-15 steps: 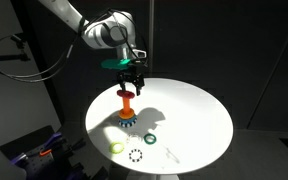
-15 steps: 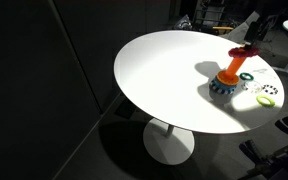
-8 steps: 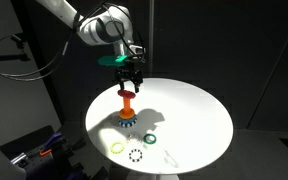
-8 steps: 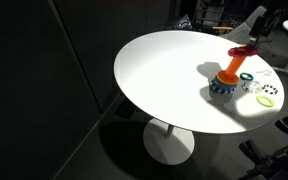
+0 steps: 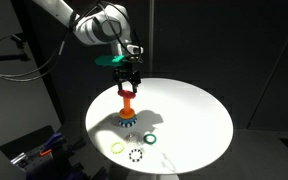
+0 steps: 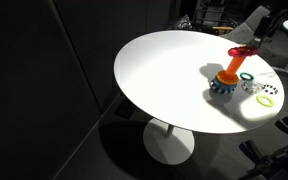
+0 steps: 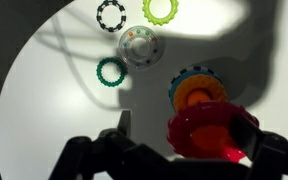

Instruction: Put the pink circular object on the orange object

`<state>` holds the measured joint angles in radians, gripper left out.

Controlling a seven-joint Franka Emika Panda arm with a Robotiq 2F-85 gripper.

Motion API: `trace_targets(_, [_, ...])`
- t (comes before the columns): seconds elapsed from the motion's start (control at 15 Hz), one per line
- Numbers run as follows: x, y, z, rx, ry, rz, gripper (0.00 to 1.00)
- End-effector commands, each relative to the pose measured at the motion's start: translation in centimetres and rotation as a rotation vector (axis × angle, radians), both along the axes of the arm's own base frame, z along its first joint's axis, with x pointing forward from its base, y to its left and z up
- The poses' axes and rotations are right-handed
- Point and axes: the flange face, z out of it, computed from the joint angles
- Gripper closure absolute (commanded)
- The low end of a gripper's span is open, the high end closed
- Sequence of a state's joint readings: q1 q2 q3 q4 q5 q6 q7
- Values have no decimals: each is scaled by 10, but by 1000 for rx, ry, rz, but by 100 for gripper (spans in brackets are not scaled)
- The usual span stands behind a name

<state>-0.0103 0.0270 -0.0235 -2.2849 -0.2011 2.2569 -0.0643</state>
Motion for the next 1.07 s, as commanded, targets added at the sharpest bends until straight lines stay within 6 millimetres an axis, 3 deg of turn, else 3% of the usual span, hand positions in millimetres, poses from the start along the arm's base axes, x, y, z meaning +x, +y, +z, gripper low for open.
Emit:
trace_targets(0.0, [-4,-7,7,-10,-38,-25,0])
trace_targets(1.0, [-3,-21,-6,-4,-32,-44,0])
